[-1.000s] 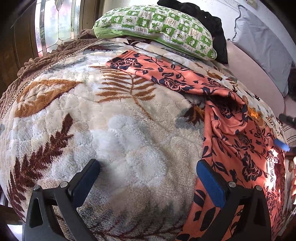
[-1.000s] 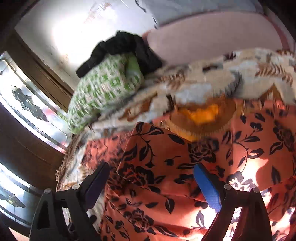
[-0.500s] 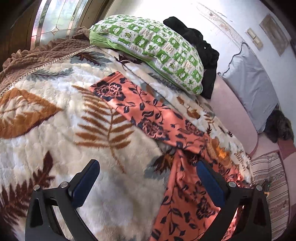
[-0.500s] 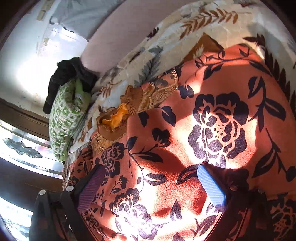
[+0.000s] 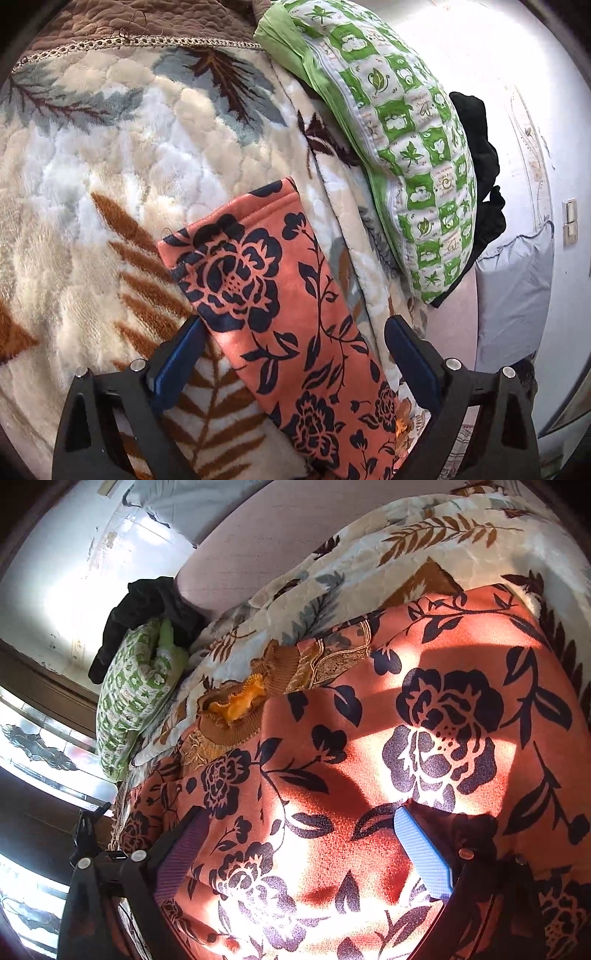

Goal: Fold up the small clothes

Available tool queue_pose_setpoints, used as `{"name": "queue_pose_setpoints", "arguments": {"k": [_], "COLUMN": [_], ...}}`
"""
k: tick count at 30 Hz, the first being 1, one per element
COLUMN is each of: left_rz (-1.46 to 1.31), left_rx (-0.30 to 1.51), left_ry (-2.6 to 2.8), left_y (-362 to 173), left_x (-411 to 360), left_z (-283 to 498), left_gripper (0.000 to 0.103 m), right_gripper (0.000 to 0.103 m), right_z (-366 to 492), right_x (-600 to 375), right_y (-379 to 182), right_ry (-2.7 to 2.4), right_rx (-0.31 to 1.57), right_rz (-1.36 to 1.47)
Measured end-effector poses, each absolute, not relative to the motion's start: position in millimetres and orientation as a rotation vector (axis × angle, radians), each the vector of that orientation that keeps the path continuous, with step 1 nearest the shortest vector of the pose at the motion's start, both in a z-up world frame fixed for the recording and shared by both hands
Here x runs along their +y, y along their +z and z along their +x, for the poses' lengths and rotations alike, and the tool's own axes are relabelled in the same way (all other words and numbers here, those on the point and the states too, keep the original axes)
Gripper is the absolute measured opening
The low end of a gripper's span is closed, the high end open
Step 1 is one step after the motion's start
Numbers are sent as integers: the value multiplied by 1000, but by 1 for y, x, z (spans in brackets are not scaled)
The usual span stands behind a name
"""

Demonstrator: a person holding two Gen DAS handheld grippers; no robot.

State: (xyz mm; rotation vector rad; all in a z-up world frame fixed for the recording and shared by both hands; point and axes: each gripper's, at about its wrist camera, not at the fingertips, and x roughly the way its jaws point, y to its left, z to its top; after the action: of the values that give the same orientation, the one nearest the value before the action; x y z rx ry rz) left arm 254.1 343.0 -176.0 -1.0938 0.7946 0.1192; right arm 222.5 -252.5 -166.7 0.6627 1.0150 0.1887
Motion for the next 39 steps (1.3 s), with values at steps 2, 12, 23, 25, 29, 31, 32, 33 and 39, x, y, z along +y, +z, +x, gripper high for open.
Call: {"name": "queue_pose_setpoints", "arguments": {"k": [2,12,23,25,29,31,32,33,39], "left_rz": [-1038,-617,-165,-127,-45,51,102,135,12], "left_rx": [815,677,511,555,765,936,1017,1068,959], "left_ry": [177,209,-378,-465,-588,-580,-572,-562,-444], "left_y": [-174,-54,108,89,4,-55,-81,-98,-78], "left_x": [343,334,41,-21,-121,-150,-157,-156,-45], "left_z": [260,249,225,225,233,236,232,229,198], "left_gripper": [59,4,5,5,40,79,79,79,80], "right_gripper": [102,102,102,102,102,102,102,102,102], "right_z": [223,225,198,179,137,120,114,111,109], "right_x": [-252,-251,-274,-290,-334,-357,-366,-374,-385], "right_y": [-167,-168,-145,-131,-113,-111,-113,-114,-115], "right_ry": [188,185,203,179,122,81,66,53,81], "right_rx": [1017,1033,925,873,810,795,797,807,823], "right_rz": [666,663,805,798,817,839,850,858,881]}}
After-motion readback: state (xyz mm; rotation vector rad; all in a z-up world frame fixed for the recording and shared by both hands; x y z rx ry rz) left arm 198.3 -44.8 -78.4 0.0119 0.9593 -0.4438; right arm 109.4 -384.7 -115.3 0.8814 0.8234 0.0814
